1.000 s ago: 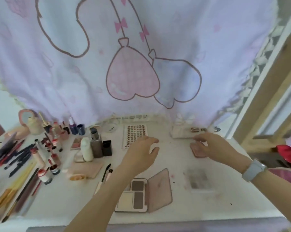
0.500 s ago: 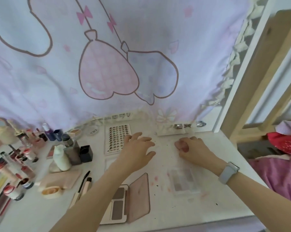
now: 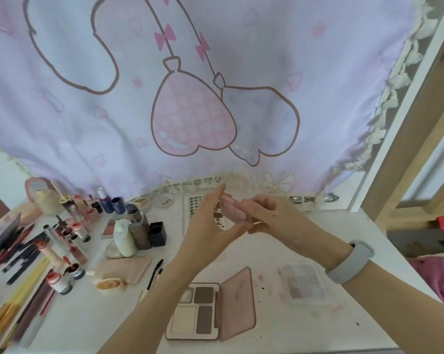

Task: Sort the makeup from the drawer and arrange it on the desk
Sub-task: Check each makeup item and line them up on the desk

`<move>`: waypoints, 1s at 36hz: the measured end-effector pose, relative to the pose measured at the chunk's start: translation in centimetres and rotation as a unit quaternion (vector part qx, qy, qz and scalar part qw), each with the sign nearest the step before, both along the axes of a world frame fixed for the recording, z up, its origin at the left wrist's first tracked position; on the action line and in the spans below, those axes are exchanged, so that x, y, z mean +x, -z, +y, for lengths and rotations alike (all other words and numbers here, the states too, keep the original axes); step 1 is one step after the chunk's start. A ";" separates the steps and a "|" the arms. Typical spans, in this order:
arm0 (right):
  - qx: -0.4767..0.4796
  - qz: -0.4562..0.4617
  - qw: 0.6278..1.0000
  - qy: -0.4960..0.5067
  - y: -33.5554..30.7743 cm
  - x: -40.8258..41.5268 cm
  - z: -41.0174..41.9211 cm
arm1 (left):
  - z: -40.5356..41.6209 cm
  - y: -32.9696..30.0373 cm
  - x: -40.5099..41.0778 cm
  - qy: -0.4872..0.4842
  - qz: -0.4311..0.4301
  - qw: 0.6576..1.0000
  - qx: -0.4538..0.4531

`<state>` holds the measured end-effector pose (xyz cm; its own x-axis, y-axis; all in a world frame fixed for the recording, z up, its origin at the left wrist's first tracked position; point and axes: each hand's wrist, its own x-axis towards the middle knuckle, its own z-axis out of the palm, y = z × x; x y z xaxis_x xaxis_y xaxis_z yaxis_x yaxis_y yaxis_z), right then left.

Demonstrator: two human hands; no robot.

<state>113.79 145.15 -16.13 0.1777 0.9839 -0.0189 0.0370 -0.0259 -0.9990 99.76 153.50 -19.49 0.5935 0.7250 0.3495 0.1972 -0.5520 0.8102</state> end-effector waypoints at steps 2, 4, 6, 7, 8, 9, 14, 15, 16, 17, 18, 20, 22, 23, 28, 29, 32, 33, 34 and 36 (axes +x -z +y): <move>0.009 0.013 1.000 -0.013 -0.4 -0.9 0.7 | 0.2 -0.3 -1.1 -0.023 -0.023 0.999 -0.002; 0.019 0.022 0.999 -0.031 -0.7 -1.8 1.3 | 0.6 -0.6 -2.4 -0.036 -0.053 0.998 -0.019; 0.038 -0.005 0.997 -0.060 -1.0 -2.8 1.8 | 0.9 -0.9 -3.9 -0.033 -0.091 0.994 -0.058; 0.050 -0.033 0.996 -0.070 -1.1 -3.3 2.1 | 1.2 -1.0 -4.7 -0.026 -0.115 0.990 -0.082; 0.064 -0.067 0.993 -0.075 -1.2 -3.9 2.3 | 1.4 -1.0 -5.5 -0.021 -0.140 0.984 -0.105; 0.081 -0.108 0.988 -0.075 -1.3 -4.4 2.6 | 1.6 -1.0 -6.3 -0.021 -0.160 0.979 -0.126; 0.130 -0.278 0.947 -0.090 -1.3 -8.0 4.2 | 2.0 -0.6 -10.1 -0.030 -0.198 0.960 -0.196; 0.140 -0.292 0.942 -0.090 -1.2 -8.9 4.5 | 1.9 -0.6 -10.7 -0.034 -0.205 0.956 -0.208; 0.152 -0.302 0.937 -0.087 -1.2 -9.6 4.8 | 1.9 -0.5 -11.4 -0.038 -0.213 0.951 -0.219; 0.165 -0.309 0.933 -0.086 -1.1 -10.4 5.1 | 2.0 -0.4 -12.1 -0.040 -0.221 0.947 -0.229; 0.173 -0.311 0.930 -0.088 -1.0 -11.1 5.4 | 1.9 -0.3 -12.8 -0.039 -0.228 0.944 -0.234; 0.172 -0.301 0.933 -0.099 -0.8 -12.3 6.0 | 1.9 -0.4 -14.2 -0.042 -0.239 0.940 -0.238; 0.159 -0.286 0.938 -0.117 -0.7 -13.4 6.6 | 2.0 -0.5 -15.6 -0.062 -0.251 0.937 -0.234; 0.154 -0.283 0.938 -0.128 -0.7 -13.9 6.9 | 2.0 -0.6 -16.2 -0.075 -0.256 0.936 -0.229; 0.155 -0.248 0.942 -0.168 -1.2 -16.6 8.0 | 1.8 -0.7 -18.9 -0.124 -0.256 0.937 -0.201; 0.149 -0.239 0.943 -0.174 -1.3 -16.9 8.1 | 1.7 -0.7 -19.3 -0.128 -0.252 0.939 -0.197; 0.142 -0.254 0.936 -0.198 -1.7 -17.7 8.2 | 1.3 -0.6 -20.3 -0.143 -0.247 0.938 -0.197; 0.141 -0.264 0.932 -0.204 -1.7 -18.0 8.2 | 1.2 -0.5 -20.6 -0.146 -0.248 0.937 -0.199; 0.140 -0.273 0.929 -0.209 -1.8 -18.3 8.1 | 1.1 -0.4 -20.8 -0.147 -0.248 0.936 -0.200; 0.142 -0.284 0.924 -0.215 -1.9 -18.7 8.1 | 0.8 -0.3 -21.2 -0.156 -0.254 0.932 -0.205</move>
<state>95.09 153.20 -14.24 -0.3277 0.9171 0.2269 0.5024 0.3726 -0.7802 78.59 154.32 -19.21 0.1645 0.9693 0.1828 -0.1710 -0.1545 0.9731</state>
